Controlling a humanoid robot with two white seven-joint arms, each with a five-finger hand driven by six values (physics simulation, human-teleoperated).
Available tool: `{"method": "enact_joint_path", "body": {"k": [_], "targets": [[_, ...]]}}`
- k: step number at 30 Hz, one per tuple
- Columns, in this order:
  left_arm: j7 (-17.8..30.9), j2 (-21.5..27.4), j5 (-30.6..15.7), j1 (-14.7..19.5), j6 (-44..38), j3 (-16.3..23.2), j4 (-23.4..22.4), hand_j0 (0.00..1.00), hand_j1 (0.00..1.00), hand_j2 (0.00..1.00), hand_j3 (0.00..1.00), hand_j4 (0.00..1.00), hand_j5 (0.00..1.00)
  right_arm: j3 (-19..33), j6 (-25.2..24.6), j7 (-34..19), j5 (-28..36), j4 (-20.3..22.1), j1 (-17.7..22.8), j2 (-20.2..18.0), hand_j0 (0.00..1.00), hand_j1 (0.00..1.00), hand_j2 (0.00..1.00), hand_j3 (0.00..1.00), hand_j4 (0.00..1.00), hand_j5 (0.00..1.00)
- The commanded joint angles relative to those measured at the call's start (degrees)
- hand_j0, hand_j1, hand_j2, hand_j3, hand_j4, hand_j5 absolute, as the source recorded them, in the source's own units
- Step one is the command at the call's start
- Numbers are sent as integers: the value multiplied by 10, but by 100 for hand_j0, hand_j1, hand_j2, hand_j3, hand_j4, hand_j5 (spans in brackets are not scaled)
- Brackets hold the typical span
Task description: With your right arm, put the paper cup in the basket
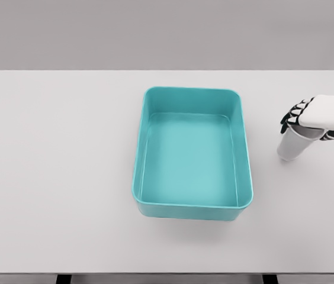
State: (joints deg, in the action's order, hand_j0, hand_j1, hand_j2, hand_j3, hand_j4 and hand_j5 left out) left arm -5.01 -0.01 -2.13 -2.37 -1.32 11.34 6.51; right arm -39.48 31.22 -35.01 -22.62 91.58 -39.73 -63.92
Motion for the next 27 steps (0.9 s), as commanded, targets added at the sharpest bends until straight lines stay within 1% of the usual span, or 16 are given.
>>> {"method": "enact_joint_path", "body": {"k": [1,2,7,12,15,22,23,27], "targets": [[0,0,0,0,0,0,0,100,100,100,100,100,100,1,-3,0,3,0,0,-1,73,73,73,73,73,73],[0,0,0,0,0,0,0,100,100,100,100,100,100,2,-4,0,4,0,-4,-1,71,71,71,71,71,71],[0,0,0,0,0,0,0,100,100,100,100,100,100,3,-5,0,6,1,-12,-1,70,70,70,70,70,70],[0,0,0,0,0,0,1,100,100,100,100,100,100,4,-6,0,6,1,-20,8,70,70,70,70,70,70],[0,0,0,0,0,0,0,100,100,100,100,100,100,25,-5,0,7,4,-21,9,70,70,70,70,70,70],[0,0,0,0,0,0,0,100,100,100,100,100,100,34,-6,0,9,6,-34,11,71,71,71,71,71,71],[0,0,0,0,0,0,0,100,100,100,100,100,100,38,-6,0,9,5,-39,21,70,70,70,70,70,70],[0,0,0,0,0,0,0,100,100,100,100,100,100,39,-6,0,11,6,-57,24,71,71,71,71,71,71]]}}
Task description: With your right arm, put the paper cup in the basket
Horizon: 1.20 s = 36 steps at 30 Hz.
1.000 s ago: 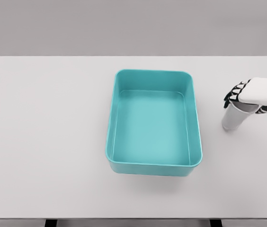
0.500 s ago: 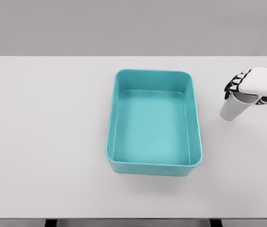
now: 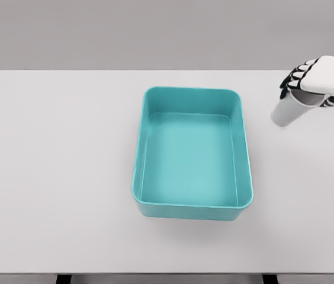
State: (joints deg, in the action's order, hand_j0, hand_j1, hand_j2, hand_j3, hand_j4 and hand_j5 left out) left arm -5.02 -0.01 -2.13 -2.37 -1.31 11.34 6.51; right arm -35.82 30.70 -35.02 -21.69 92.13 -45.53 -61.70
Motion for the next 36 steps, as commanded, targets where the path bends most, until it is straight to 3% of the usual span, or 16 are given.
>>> {"method": "enact_joint_path", "body": {"k": [1,16,36], "targets": [[0,0,0,0,0,0,0,100,100,100,100,100,100,2,-1,0,5,0,0,3,71,71,71,71,71,71],[0,0,0,0,0,0,0,100,100,100,100,100,100,0,-3,0,7,0,-40,66,71,71,71,71,71,71],[0,0,0,0,0,0,0,100,100,100,100,100,100,-33,-4,0,5,2,-57,143,71,71,71,71,71,71]]}}
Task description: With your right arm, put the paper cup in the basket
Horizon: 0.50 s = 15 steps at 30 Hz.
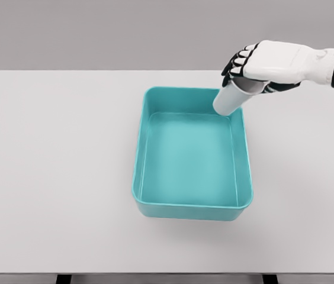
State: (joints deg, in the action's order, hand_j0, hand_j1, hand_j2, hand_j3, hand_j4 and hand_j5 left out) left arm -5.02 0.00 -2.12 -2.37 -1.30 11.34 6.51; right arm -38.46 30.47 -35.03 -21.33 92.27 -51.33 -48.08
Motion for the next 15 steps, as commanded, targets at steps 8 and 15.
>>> {"method": "enact_joint_path", "body": {"k": [8,15], "targets": [[0,0,0,0,0,0,0,100,100,100,100,100,100,-51,-1,0,-5,0,-2,19,71,71,71,71,71,71],[0,0,0,0,0,0,0,100,100,100,100,100,100,-86,-1,0,-13,-2,-8,26,71,71,71,71,71,71]]}}
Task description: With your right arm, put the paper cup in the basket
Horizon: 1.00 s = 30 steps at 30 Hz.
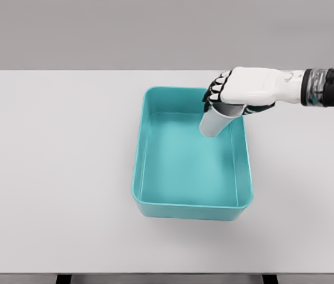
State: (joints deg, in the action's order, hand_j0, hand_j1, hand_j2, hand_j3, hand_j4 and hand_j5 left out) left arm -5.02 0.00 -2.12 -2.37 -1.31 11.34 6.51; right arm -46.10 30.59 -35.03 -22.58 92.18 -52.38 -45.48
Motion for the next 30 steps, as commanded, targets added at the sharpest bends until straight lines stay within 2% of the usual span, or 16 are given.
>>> {"method": "enact_joint_path", "body": {"k": [1,7,17,30], "targets": [[0,0,0,0,0,0,0,100,100,100,100,100,100,-14,-2,0,-4,-1,0,9,71,71,71,71,71,71],[0,0,0,0,0,0,0,100,100,100,100,100,100,-30,-2,0,-12,-2,0,24,71,71,71,71,71,71],[0,0,0,0,0,0,0,100,100,100,100,100,100,-34,-2,0,-42,-7,0,23,71,71,71,71,71,71],[0,0,0,0,1,0,0,100,100,100,100,100,100,-46,-2,0,-43,-6,0,25,73,73,73,73,73,73]]}}
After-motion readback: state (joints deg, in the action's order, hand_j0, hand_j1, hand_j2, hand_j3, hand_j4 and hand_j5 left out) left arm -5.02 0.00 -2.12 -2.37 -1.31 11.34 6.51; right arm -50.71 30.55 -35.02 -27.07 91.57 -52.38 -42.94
